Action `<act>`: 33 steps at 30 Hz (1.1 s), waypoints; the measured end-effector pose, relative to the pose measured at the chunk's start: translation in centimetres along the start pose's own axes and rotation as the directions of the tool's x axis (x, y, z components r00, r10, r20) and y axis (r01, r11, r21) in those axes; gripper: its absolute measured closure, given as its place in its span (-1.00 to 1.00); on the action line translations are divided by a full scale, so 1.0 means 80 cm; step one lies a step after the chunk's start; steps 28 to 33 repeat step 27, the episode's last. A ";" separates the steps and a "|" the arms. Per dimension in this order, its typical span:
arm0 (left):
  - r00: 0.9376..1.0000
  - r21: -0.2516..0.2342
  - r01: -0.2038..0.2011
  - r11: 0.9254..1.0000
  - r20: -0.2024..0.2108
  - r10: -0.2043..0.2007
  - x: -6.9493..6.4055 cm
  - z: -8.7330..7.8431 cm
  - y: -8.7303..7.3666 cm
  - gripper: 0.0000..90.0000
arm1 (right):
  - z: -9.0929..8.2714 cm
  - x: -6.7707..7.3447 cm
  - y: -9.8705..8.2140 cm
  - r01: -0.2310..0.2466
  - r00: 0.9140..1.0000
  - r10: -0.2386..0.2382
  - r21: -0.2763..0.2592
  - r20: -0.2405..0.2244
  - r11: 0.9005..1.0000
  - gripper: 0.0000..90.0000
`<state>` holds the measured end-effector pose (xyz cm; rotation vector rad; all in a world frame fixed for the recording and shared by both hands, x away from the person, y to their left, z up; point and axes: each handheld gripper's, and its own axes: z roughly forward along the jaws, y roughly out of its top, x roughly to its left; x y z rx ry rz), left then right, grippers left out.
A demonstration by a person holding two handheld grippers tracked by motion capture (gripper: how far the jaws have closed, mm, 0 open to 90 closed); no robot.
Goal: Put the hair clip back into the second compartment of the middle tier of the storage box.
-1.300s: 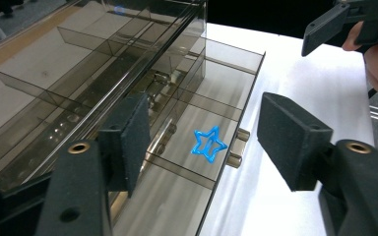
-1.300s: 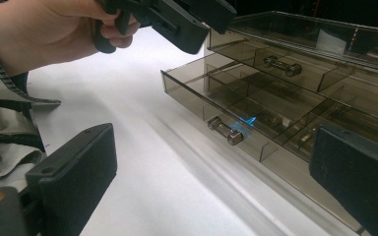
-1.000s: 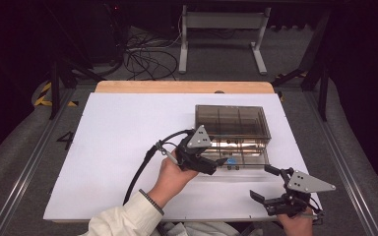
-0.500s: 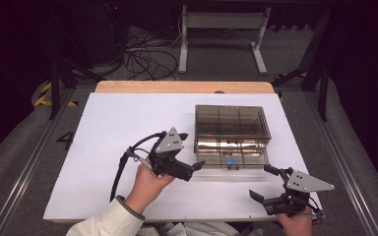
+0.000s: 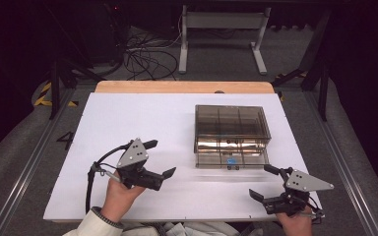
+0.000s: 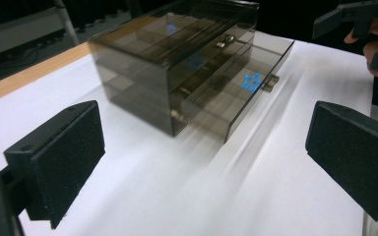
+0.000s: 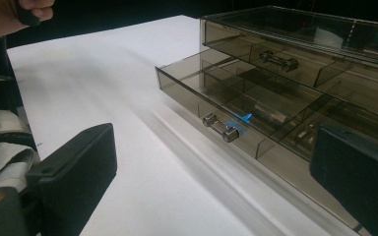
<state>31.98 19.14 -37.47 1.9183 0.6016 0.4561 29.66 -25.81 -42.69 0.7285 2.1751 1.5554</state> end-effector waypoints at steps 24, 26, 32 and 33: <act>0.983 -0.045 0.097 0.994 -0.155 -0.103 0.017 -0.098 -0.120 -0.95 | -0.001 -0.002 -0.005 -0.015 1.000 0.015 0.013 0.020 1.000 -0.90; 0.984 -0.038 0.088 0.995 -0.152 -0.092 0.018 -0.097 -0.119 -0.95 | -0.001 -0.003 -0.005 -0.016 1.000 0.016 0.014 0.022 1.000 -0.91; 0.984 -0.029 0.083 0.996 -0.155 -0.086 0.018 -0.096 -0.119 -0.95 | -0.001 -0.004 -0.005 -0.017 1.000 0.016 0.014 0.021 1.000 -0.90; 0.984 -0.029 0.083 0.996 -0.155 -0.086 0.018 -0.096 -0.119 -0.95 | -0.001 -0.004 -0.005 -0.017 1.000 0.016 0.014 0.021 1.000 -0.90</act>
